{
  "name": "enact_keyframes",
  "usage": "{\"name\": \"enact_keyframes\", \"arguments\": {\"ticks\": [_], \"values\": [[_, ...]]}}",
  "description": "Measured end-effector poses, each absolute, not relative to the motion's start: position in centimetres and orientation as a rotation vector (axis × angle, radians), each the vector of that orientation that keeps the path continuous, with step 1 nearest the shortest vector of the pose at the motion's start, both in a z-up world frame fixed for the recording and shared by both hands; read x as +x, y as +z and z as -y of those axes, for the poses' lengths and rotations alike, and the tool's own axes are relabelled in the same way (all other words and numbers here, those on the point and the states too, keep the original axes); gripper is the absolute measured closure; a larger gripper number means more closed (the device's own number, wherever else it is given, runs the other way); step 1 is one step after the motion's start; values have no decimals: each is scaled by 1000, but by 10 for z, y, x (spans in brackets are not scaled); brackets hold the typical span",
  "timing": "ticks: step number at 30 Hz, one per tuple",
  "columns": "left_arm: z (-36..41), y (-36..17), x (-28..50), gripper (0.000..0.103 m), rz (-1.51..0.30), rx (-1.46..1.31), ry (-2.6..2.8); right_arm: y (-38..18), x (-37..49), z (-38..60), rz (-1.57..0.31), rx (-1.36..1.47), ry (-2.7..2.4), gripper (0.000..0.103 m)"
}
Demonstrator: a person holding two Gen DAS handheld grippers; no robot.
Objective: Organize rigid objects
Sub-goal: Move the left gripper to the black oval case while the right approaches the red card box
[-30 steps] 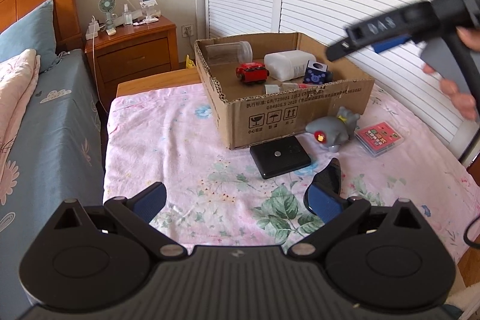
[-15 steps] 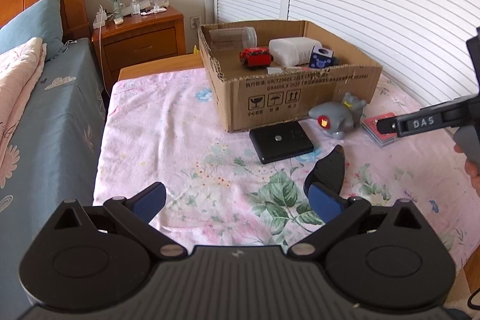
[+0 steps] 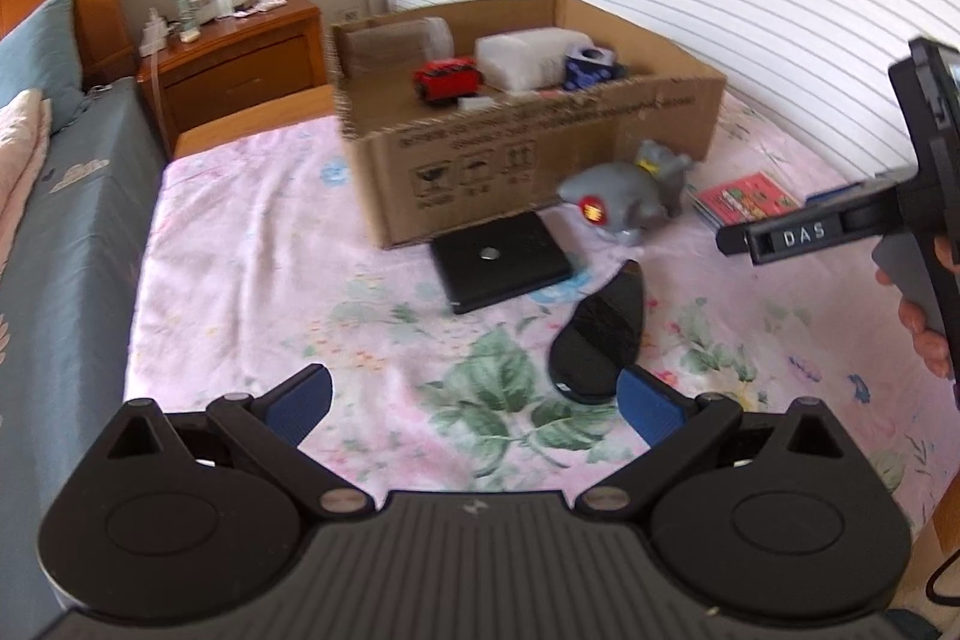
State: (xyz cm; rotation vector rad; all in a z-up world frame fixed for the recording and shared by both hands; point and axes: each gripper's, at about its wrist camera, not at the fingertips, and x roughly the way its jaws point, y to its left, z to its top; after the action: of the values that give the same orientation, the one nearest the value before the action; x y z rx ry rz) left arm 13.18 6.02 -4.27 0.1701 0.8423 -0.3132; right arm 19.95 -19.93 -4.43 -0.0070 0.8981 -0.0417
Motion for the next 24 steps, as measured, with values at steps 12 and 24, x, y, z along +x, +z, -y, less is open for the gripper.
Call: {"name": "enact_keyframes", "arguments": {"ticks": [12, 24], "values": [[-35, -73, 155, 1, -941, 204, -304, -46, 191, 203, -855, -25, -5, 0], [-59, -68, 163, 1, -974, 179, -115, -47, 189, 202, -843, -25, -4, 0]]}}
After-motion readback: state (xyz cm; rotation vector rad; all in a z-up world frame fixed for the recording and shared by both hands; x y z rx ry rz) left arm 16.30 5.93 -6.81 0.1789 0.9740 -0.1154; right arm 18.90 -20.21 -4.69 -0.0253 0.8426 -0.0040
